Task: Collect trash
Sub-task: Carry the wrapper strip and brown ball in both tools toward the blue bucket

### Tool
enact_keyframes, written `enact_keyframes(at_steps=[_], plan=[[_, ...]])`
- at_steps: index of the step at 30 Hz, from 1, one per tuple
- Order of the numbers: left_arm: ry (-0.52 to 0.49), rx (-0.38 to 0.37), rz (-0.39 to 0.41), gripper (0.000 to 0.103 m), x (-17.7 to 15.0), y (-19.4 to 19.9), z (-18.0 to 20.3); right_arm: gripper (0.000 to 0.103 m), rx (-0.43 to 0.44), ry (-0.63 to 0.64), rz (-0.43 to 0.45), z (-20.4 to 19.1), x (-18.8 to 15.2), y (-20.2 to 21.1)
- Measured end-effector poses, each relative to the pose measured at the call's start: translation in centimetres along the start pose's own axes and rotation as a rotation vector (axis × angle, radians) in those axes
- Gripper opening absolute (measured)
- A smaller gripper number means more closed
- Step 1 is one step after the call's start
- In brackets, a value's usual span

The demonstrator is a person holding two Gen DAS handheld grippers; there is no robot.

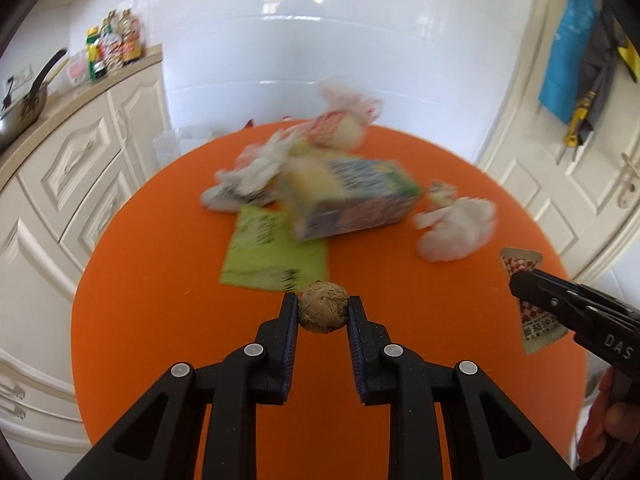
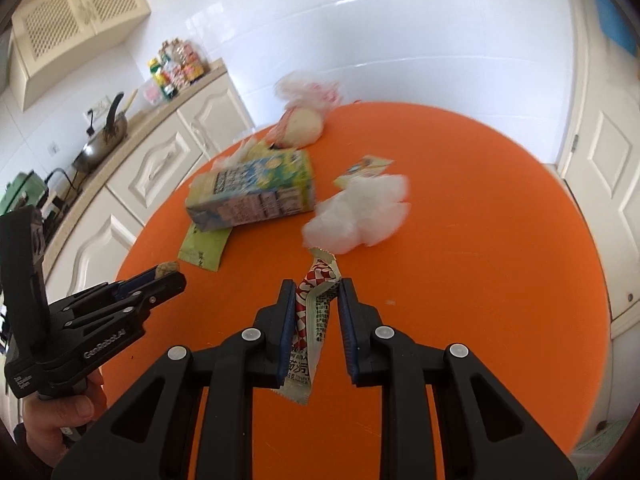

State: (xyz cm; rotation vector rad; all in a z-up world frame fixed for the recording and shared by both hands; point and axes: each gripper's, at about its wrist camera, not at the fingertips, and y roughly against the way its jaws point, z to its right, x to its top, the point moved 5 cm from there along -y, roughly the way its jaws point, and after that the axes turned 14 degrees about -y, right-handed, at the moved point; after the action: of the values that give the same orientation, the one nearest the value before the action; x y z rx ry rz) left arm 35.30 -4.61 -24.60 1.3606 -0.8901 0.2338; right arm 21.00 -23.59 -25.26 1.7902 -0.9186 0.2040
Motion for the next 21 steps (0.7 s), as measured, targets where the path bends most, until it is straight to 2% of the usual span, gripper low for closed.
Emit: enact_keyframes(at_steps=[12,17,21], plan=[[-0.158,-0.09,0.151,0.02,6.8,4.7,11.0,0.021,0.01,-0.089,0.184,5.9,2.6,9.8],[-0.258,-0.162,0.198,0.02,9.8,5.6,17.4,0.021,-0.027,-0.14,0.274,10.0,3.8,14.6],[-0.33,-0.236,0.218,0.02,12.0,5.1,23.0,0.021,-0.093,-0.193,0.351,14.5,4.6,18.8]])
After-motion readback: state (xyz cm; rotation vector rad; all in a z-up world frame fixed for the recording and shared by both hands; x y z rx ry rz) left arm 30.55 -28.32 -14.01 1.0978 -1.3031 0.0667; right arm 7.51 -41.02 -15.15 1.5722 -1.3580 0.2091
